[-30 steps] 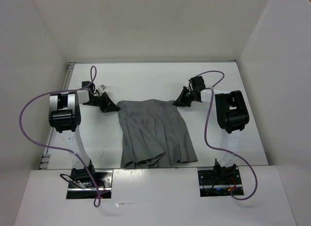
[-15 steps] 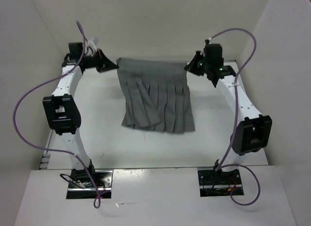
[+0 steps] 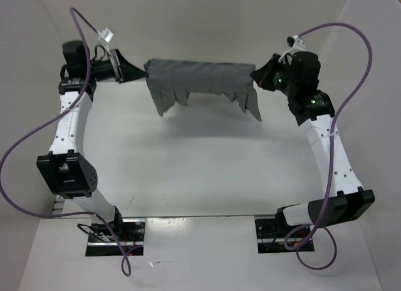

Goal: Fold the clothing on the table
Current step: Flatten the skirt out

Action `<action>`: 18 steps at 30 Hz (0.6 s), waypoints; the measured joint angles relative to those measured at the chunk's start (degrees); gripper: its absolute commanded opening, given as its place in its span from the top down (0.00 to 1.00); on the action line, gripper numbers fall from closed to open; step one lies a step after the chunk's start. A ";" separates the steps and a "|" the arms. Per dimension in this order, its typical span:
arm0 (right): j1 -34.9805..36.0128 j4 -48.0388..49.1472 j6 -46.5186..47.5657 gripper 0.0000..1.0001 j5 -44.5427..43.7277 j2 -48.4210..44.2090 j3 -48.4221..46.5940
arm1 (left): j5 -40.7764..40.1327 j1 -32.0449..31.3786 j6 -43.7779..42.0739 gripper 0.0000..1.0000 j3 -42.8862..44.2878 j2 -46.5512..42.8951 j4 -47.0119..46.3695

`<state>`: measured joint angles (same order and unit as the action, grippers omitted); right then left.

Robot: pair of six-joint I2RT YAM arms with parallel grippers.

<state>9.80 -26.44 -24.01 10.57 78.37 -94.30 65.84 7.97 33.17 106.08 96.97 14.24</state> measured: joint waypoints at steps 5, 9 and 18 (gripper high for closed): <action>-0.11 -6.95 1.38 1.00 3.21 -2.73 8.24 | 1.95 0.33 -0.28 1.00 -18.56 -2.23 2.93; -0.11 -11.32 3.69 1.00 5.95 -9.18 8.17 | 5.25 0.66 -2.08 1.00 -18.91 -6.51 7.56; -0.85 -8.96 6.95 1.00 10.29 -20.98 -2.12 | 8.44 1.14 -4.15 1.00 -9.77 -23.89 6.21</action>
<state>8.95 -35.40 -17.06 20.86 57.39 -96.42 74.28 9.10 29.02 96.31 73.08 20.45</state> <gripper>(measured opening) 0.019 0.025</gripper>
